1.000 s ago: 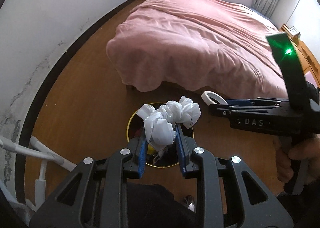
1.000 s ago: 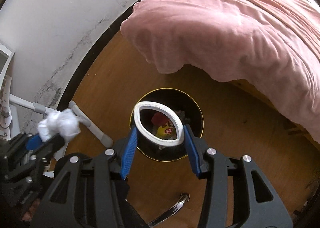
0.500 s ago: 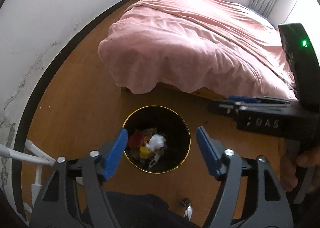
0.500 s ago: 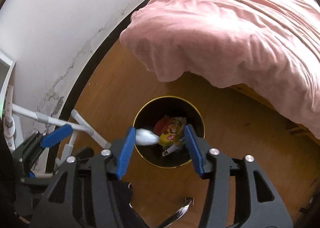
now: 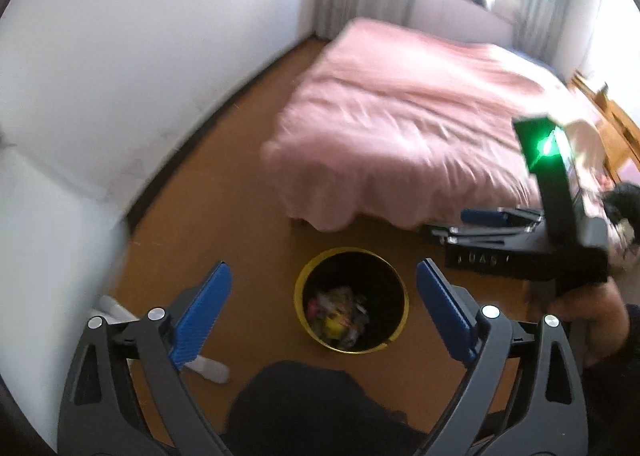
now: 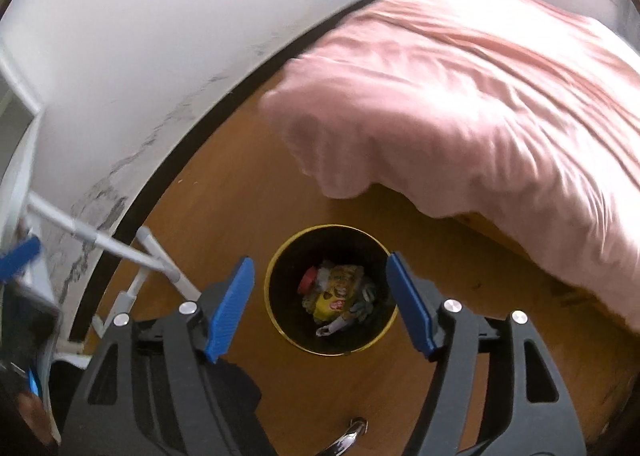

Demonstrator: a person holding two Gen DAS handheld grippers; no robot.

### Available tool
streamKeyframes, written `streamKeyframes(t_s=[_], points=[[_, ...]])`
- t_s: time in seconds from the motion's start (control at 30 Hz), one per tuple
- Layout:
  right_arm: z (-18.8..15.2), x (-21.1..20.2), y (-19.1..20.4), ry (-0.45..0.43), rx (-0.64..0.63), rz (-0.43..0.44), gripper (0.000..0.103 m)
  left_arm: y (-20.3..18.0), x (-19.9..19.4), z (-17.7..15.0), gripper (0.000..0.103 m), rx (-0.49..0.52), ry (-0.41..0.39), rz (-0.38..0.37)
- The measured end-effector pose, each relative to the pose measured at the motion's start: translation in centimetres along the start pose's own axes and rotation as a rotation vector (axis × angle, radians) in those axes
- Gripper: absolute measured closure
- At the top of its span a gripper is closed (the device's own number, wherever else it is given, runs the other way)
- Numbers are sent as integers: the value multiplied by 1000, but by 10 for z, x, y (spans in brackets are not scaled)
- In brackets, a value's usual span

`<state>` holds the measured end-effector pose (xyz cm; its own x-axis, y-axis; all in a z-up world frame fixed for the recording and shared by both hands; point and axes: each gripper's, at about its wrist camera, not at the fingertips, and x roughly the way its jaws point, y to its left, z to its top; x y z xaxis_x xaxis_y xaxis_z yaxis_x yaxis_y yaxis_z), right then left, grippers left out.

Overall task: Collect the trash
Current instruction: 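Carry the tissue and ring over the bin and open both grippers, then grasp the white mask bag with the left gripper while the right grasps the pink candy box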

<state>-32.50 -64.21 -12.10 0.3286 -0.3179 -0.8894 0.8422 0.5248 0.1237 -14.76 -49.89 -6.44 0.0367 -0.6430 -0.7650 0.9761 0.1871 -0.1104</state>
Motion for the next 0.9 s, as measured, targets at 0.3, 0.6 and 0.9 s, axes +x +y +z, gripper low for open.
streamKeyframes(t_s=[0.3, 0.6, 0.9], points=[[13, -69, 191, -126, -383, 227, 33, 170, -162, -54, 11, -216, -101, 347], [-14, -98, 466, -60, -907, 611, 31, 336, -303, -182, 11, -573, -90, 721], [-38, -59, 673, -43, -1196, 682, 31, 396, -352, -272, 11, -791, -55, 772]])
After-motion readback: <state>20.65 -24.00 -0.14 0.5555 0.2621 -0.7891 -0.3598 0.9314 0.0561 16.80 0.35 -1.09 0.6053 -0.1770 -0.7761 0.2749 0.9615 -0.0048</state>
